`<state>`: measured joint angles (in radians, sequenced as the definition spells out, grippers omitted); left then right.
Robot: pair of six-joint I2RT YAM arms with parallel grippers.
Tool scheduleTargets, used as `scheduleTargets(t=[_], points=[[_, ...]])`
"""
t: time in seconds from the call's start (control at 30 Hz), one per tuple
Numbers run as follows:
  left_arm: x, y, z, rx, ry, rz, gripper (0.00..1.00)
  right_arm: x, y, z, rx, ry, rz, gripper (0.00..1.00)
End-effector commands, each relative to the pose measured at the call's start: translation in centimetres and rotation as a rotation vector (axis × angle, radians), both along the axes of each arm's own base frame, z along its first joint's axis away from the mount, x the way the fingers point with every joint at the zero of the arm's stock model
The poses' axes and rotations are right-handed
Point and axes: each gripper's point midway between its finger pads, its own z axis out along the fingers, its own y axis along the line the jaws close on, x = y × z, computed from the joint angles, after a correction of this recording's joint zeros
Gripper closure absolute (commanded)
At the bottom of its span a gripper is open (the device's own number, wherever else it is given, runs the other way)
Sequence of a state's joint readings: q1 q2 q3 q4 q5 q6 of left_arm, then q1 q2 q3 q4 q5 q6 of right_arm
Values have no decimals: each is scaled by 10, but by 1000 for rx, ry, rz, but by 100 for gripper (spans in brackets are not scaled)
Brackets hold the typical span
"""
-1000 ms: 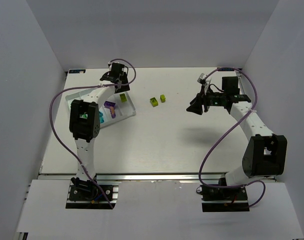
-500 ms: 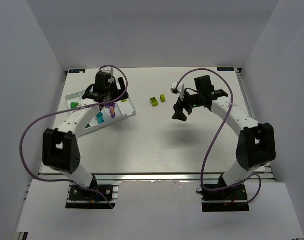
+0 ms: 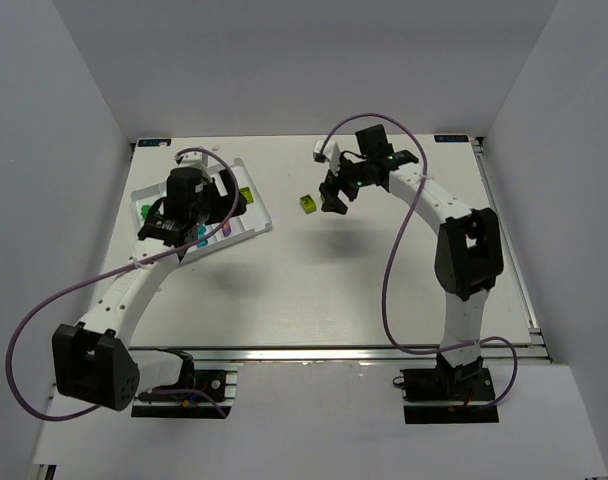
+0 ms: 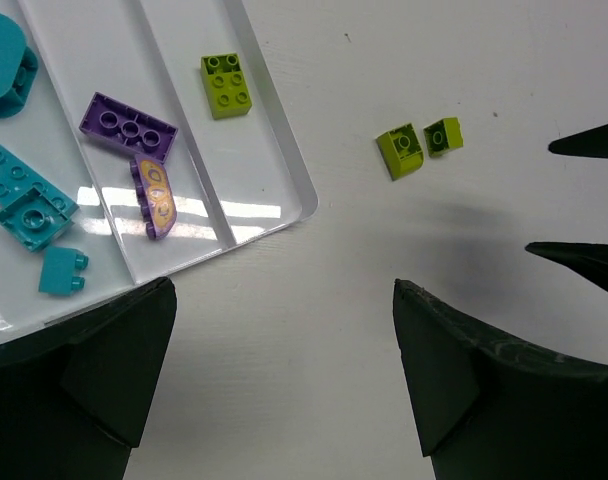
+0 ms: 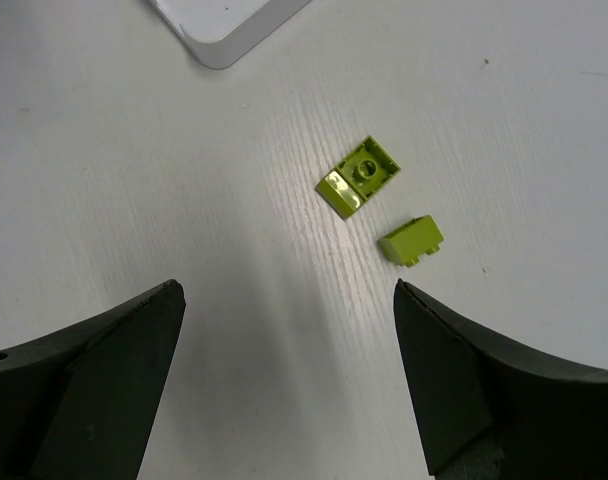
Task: Sort the legos into containers by color
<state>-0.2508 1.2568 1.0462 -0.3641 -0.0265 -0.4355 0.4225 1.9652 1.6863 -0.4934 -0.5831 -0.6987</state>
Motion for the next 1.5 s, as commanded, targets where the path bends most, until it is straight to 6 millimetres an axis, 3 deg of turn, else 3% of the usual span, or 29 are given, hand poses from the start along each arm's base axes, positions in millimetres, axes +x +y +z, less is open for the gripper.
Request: scheduleTargets(t=[0.0, 0.03, 0.07, 0.1, 0.13, 0.17, 0.33, 0.63, 0.67, 1.0, 1.2, 1.37, 1.47], points=[[-8, 9, 17, -9, -63, 43, 2, -7, 17, 2, -39, 37, 16, 11], [-10, 9, 20, -15, -72, 40, 2, -10, 22, -11, -69, 69, 19, 11], [-12, 9, 16, -15, -66, 37, 2, -1, 27, -3, -72, 47, 5, 11], [-14, 9, 16, -19, -64, 40, 2, 2, 30, -4, -86, 51, -17, 11], [-15, 10, 15, -20, -62, 45, 2, 4, 33, -19, -114, 89, -50, 11], [-18, 11, 15, -22, -62, 49, 2, 8, 36, -14, -112, 95, -67, 13], [-30, 17, 14, -29, -66, 78, 2, 25, 33, -40, -189, 153, -282, 17], [-38, 18, 10, -48, -51, 85, 2, 36, 31, -74, -231, 220, -437, 19], [-39, 17, 9, -52, -49, 86, 2, 37, 32, -85, -239, 250, -456, 19], [-46, 20, 4, -63, -31, 108, 2, 38, 49, -108, -197, 329, -473, 23], [-47, 20, 2, -73, -27, 108, 2, 60, 59, -109, -155, 243, -514, 28], [-48, 19, 0, -79, -21, 111, 2, 71, 65, -123, -154, 205, -537, 40], [-51, 20, -1, -84, -20, 117, 2, 75, 66, -124, -151, 190, -550, 57]])
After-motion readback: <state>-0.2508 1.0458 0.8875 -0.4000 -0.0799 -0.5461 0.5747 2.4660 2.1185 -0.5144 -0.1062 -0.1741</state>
